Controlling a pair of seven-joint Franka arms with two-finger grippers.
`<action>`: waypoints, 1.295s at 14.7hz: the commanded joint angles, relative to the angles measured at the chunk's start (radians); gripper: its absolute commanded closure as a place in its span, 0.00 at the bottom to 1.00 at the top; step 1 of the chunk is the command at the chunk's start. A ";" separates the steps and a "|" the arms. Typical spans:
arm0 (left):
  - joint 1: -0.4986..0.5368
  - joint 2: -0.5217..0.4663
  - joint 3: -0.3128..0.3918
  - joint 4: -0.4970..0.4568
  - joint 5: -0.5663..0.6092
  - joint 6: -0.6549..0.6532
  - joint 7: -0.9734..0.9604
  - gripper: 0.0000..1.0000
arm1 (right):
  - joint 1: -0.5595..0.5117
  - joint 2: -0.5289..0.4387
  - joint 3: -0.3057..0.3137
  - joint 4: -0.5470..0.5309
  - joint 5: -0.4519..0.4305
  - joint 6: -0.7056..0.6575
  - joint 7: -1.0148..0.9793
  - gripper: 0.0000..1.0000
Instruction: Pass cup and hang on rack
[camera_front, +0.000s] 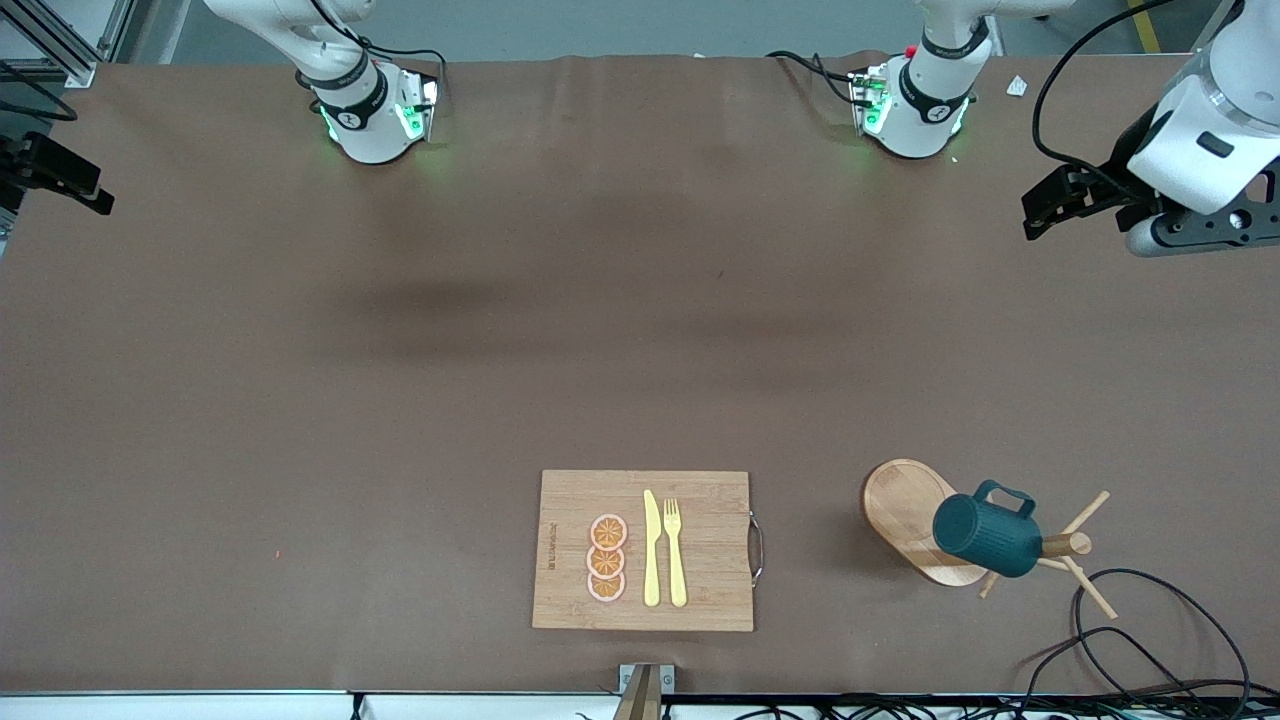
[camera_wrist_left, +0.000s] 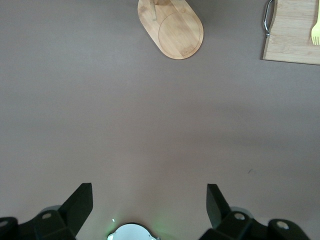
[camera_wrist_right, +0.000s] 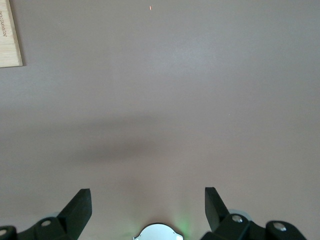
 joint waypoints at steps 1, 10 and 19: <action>0.013 -0.067 0.006 -0.072 -0.014 0.029 0.027 0.00 | -0.001 -0.009 0.004 -0.010 -0.004 0.004 -0.005 0.00; 0.010 -0.104 0.010 -0.077 -0.016 0.030 0.093 0.00 | -0.004 -0.009 0.004 -0.010 -0.002 0.000 -0.005 0.00; 0.012 -0.086 0.012 -0.033 -0.002 0.013 0.089 0.00 | -0.003 -0.009 0.004 -0.010 -0.002 -0.002 -0.005 0.00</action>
